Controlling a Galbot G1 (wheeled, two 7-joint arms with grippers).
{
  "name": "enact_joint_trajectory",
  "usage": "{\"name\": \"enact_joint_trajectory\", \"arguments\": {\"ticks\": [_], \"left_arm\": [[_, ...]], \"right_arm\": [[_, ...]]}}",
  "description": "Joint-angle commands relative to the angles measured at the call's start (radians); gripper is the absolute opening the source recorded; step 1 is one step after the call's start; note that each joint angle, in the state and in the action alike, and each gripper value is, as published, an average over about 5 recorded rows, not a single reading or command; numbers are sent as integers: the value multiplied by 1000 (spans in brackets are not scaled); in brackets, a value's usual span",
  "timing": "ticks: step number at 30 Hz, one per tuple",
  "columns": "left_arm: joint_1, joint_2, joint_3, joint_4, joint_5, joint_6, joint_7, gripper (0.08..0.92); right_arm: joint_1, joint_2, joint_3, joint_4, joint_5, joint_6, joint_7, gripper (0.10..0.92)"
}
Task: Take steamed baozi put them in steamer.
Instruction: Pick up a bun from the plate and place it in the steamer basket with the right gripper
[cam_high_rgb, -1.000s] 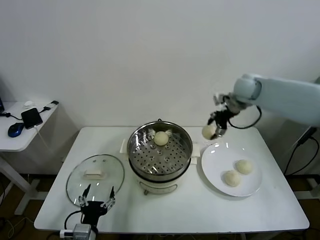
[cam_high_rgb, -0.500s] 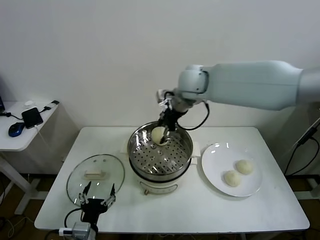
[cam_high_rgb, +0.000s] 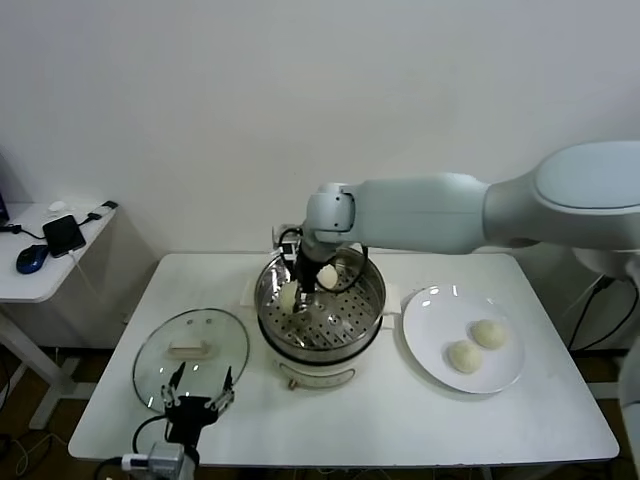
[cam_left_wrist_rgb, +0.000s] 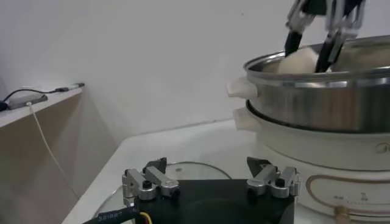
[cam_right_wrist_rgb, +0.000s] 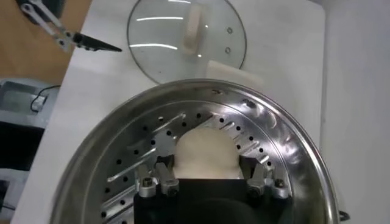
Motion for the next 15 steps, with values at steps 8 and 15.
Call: {"name": "enact_joint_trajectory", "arguments": {"ticks": [8,15], "left_arm": [[-6,-4,-5,2,-1,2,-2,823],[2,-5,-7,-10,-2,2,-1,823]], "right_arm": [[-41,-7,53,-52,-25,66,-22,812],[191,-221,-48,62,-57,202,-237,823]]}}
